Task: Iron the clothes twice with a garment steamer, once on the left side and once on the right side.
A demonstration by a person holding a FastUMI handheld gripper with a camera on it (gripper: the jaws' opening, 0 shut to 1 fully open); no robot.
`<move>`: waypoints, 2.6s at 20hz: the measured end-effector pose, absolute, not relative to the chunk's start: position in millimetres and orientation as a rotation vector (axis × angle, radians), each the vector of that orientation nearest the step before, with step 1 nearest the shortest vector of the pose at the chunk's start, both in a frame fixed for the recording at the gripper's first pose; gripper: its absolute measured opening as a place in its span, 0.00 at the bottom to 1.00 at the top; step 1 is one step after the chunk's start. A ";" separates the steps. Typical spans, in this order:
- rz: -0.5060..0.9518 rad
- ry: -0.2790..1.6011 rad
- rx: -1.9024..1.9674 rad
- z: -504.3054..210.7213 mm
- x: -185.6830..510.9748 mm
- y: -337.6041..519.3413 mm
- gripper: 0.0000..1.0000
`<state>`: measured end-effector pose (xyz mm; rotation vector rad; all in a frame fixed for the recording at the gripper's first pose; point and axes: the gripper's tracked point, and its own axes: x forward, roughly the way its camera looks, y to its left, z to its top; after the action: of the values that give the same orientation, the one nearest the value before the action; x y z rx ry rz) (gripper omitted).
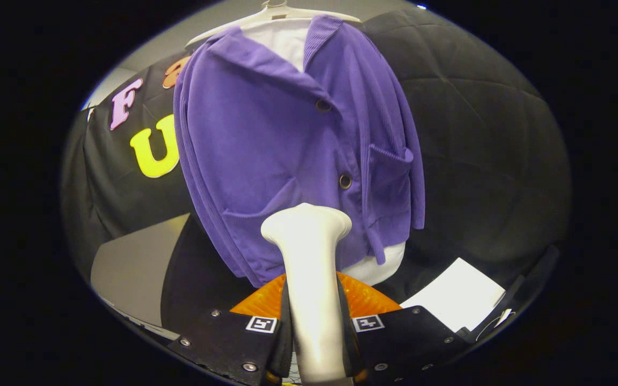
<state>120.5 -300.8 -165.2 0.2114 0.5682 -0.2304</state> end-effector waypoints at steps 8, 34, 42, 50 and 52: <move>-0.222 0.439 0.171 -78.6 124.7 -353.5 0.37; -0.221 0.127 0.161 37.5 220.0 -391.5 0.37; -0.224 0.207 0.192 -1.5 220.3 -400.0 0.37; -0.231 0.299 0.241 -57.9 201.1 -413.9 0.37; -0.242 0.327 0.244 -73.5 193.7 -419.7 0.37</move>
<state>193.7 -419.7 -73.5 0.2438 0.3271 -0.2420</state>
